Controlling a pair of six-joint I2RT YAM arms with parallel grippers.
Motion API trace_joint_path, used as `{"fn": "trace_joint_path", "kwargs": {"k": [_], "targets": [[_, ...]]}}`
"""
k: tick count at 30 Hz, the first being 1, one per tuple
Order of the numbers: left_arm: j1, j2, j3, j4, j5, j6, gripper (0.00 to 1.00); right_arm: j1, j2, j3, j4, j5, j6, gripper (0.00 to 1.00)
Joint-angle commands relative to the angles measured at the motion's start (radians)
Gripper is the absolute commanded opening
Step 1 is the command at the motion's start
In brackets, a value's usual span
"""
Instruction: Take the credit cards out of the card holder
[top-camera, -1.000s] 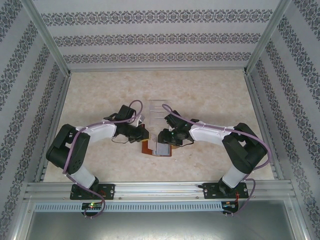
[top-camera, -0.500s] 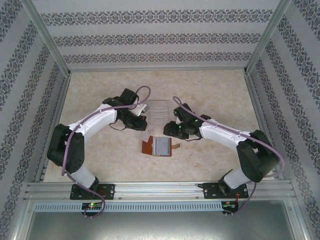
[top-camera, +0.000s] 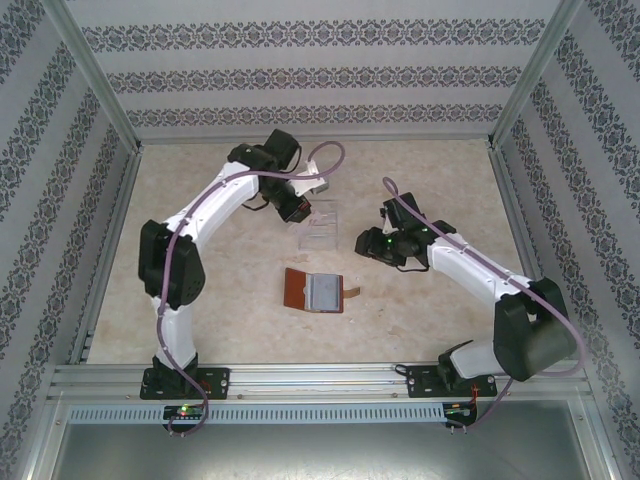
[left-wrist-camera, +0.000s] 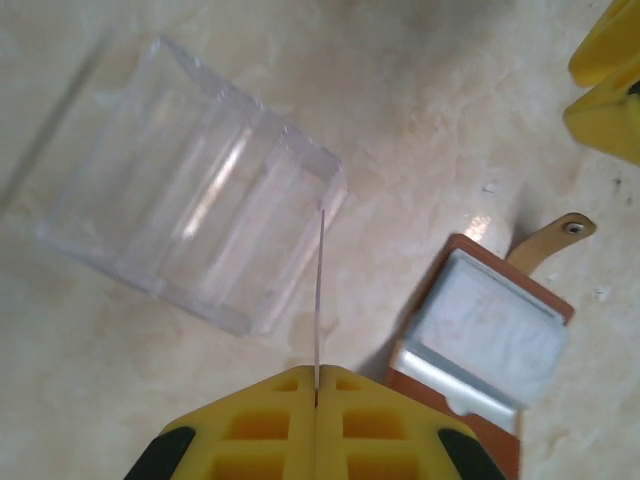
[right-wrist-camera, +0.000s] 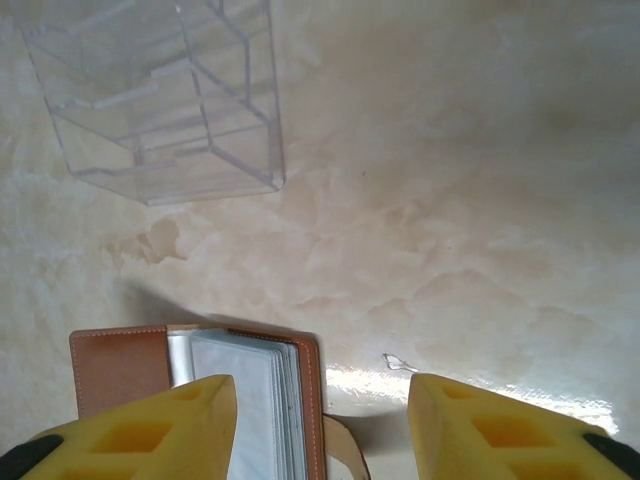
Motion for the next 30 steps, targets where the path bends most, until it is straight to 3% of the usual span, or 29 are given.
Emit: {"fn": "trace_joint_path", "kwargs": {"k": [1,11,30], "targets": [[-0.019,0.084,0.149,-0.175,-0.038,0.177,0.00,-0.022,-0.027,0.001,-0.034,-0.006,-0.028,0.50],[-0.041,0.287,0.425,-0.304,-0.046,0.335,0.00,-0.058,-0.032,-0.028,-0.028,-0.008,-0.021,0.50],[-0.058,0.415,0.442,-0.307,0.016,0.426,0.00,-0.076,0.013,-0.022,-0.024,-0.016,-0.024,0.51]]}}
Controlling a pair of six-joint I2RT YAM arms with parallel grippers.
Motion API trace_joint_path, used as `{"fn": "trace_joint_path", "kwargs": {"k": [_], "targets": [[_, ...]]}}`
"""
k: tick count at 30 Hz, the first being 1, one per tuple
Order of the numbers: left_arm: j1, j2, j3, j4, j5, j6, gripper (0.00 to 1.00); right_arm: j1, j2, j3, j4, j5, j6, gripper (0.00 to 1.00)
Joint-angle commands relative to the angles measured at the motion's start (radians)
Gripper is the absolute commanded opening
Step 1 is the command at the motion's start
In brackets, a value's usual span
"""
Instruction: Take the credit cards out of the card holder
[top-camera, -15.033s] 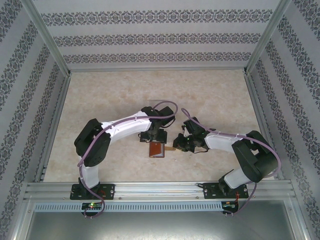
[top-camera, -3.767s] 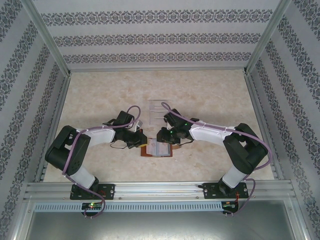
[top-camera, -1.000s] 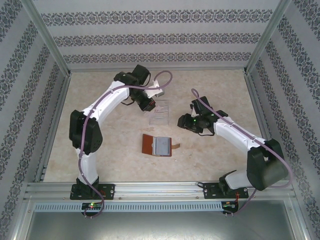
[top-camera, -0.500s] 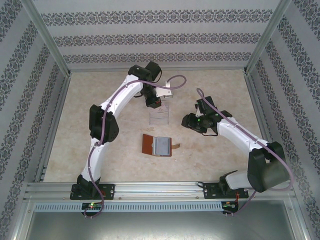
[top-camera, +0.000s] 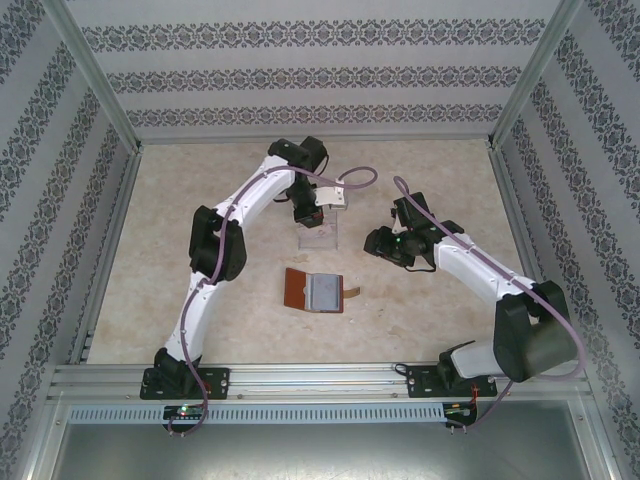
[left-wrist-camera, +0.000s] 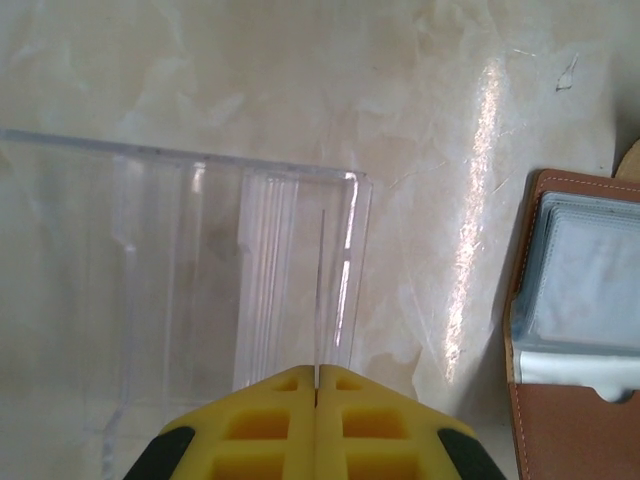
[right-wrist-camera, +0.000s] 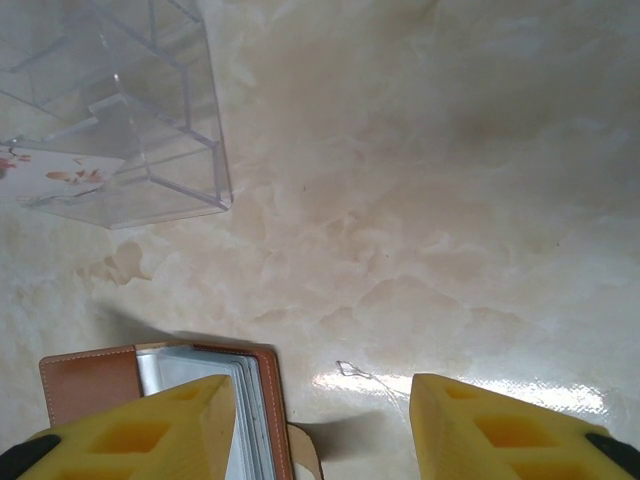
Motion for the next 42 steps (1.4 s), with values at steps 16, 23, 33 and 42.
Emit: {"fn": "trace_joint_path", "kwargs": {"k": [16,23,33,42], "targets": [[-0.025,0.066,0.064,-0.079,0.050,0.026,0.26,-0.013,0.028,-0.002,-0.008,-0.025,-0.022,0.51],[-0.025,0.037,0.074,-0.031,0.018,0.021,0.32,-0.012,0.021,0.007,-0.012,-0.024,-0.022,0.51],[-0.026,0.039,0.048,0.035,-0.068,-0.015,0.14,-0.009,0.019,0.019,-0.020,-0.025,-0.024,0.51],[-0.026,0.039,-0.009,0.071,-0.038,-0.030,0.08,-0.004,0.024,0.013,-0.015,-0.025,-0.021,0.51]]}}
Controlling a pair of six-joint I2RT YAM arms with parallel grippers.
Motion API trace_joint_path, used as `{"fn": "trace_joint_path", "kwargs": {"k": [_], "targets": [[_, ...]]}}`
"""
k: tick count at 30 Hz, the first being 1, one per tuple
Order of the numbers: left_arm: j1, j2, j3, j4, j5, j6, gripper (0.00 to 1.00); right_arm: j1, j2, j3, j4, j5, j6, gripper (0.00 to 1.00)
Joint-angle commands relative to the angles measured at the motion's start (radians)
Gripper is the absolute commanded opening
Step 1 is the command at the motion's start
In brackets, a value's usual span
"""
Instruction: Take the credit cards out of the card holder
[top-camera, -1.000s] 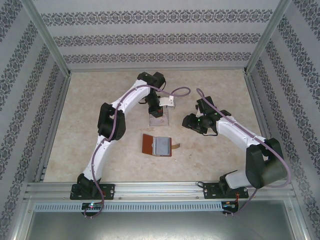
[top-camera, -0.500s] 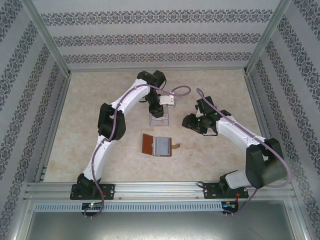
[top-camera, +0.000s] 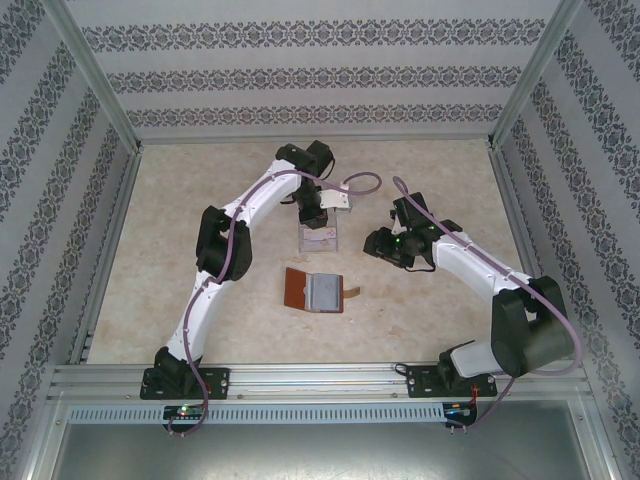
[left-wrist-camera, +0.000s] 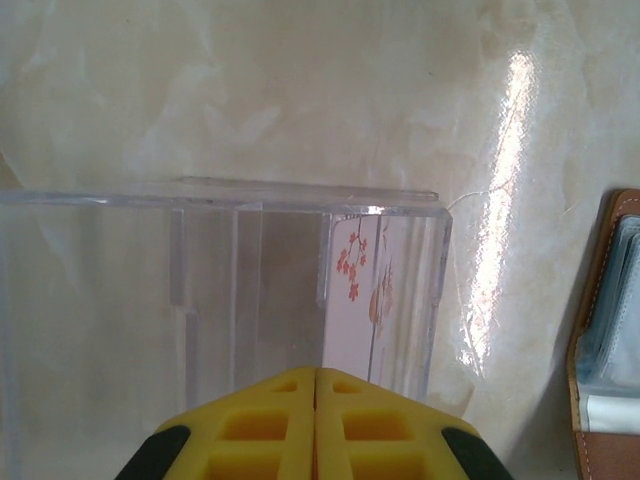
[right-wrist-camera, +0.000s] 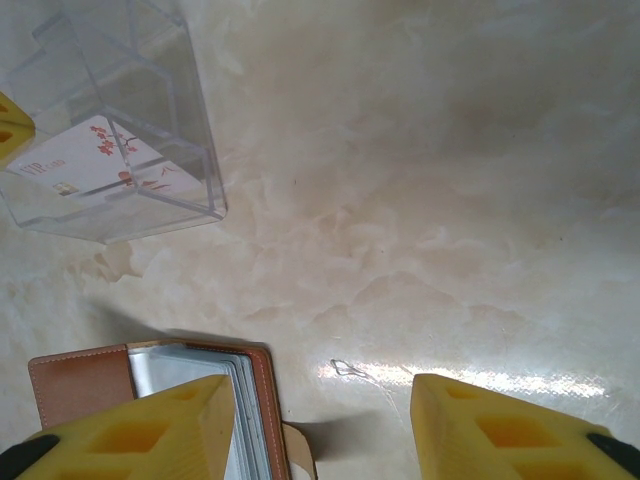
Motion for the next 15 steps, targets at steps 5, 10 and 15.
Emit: {"fn": "trace_joint_path", "kwargs": {"k": [5,10,15], "targets": [[-0.012,-0.013,-0.075,0.036,0.021,-0.017,0.09,0.001,0.005,0.015,-0.014,-0.011,-0.019,0.51],[-0.013,-0.037,-0.084,0.050,-0.003,-0.024,0.09,0.002,-0.003,0.024,-0.025,-0.009,-0.021,0.51],[-0.013,-0.109,-0.087,0.103,-0.010,-0.073,0.11,0.009,-0.007,0.028,-0.025,-0.004,-0.018,0.51]]}}
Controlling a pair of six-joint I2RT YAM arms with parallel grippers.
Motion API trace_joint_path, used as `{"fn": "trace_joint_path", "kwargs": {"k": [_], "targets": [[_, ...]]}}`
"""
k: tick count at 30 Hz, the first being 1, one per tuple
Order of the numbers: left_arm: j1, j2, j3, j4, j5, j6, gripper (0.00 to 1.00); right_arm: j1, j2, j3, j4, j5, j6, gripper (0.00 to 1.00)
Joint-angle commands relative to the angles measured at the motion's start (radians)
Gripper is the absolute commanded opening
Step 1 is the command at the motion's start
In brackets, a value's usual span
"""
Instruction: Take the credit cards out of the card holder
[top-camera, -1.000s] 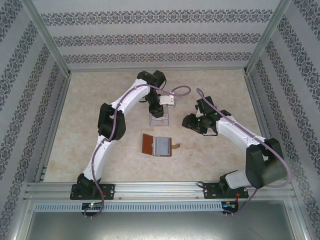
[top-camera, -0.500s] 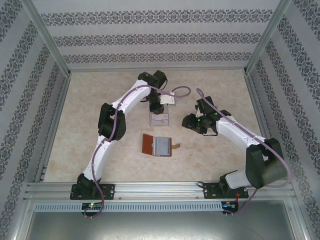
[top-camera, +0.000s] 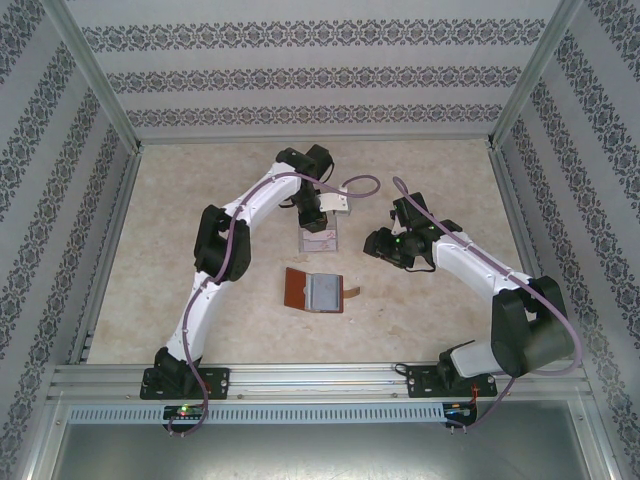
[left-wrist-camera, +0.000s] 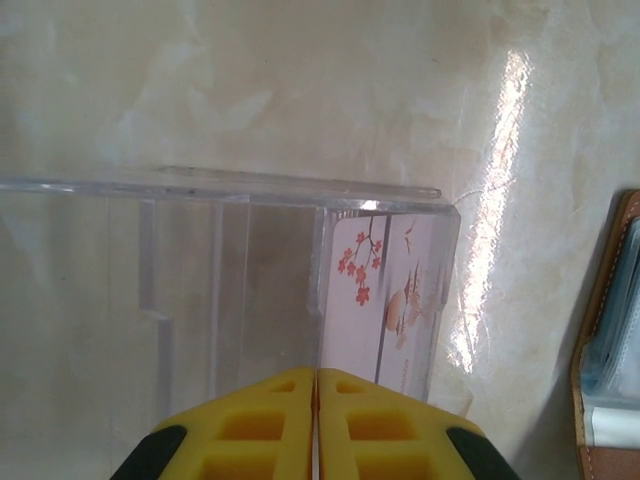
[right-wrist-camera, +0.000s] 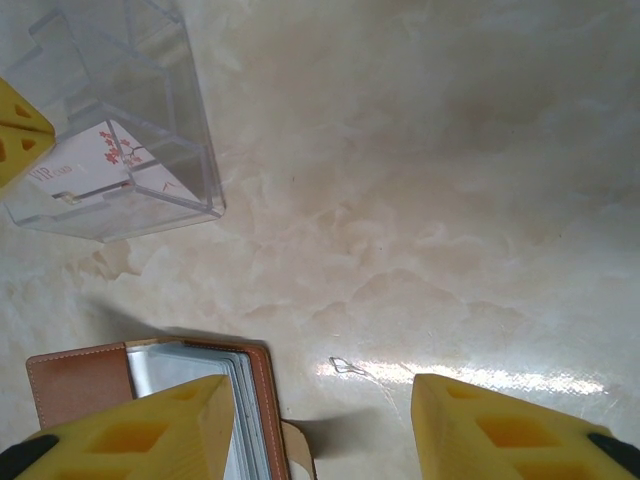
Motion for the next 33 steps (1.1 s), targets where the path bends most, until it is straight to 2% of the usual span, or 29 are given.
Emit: {"fn": "trace_joint_path", "kwargs": {"k": [1,5,8,13,19,24,27,33], "targets": [[-0.013,-0.097,-0.017,0.066,-0.014,-0.058,0.12,0.012,-0.006,0.029,-0.020,-0.003,-0.016,0.51],[-0.013,-0.173,-0.071,0.143,-0.025,-0.139,0.15,0.026,-0.001,0.035,-0.015,-0.002,-0.011,0.52],[-0.011,-0.233,-0.119,0.208,-0.023,-0.258,0.15,0.042,0.008,0.044,-0.014,-0.006,-0.010,0.51],[-0.011,-0.326,-0.243,0.332,-0.042,-0.541,0.15,0.081,0.029,0.058,-0.003,-0.016,0.000,0.51],[-0.004,-0.393,-0.365,0.405,-0.028,-0.846,0.18,0.144,0.070,0.068,0.016,-0.052,0.011,0.51],[0.012,-0.443,-0.500,0.467,0.006,-1.004,0.20,0.187,0.112,0.063,0.043,-0.117,0.010,0.50],[0.019,-0.494,-0.625,0.565,0.054,-1.090,0.21,0.216,0.148,0.066,0.043,-0.153,0.005,0.49],[0.021,-0.575,-0.819,0.717,0.117,-1.255,0.19,0.273,0.194,0.069,0.014,-0.146,-0.003,0.44]]}}
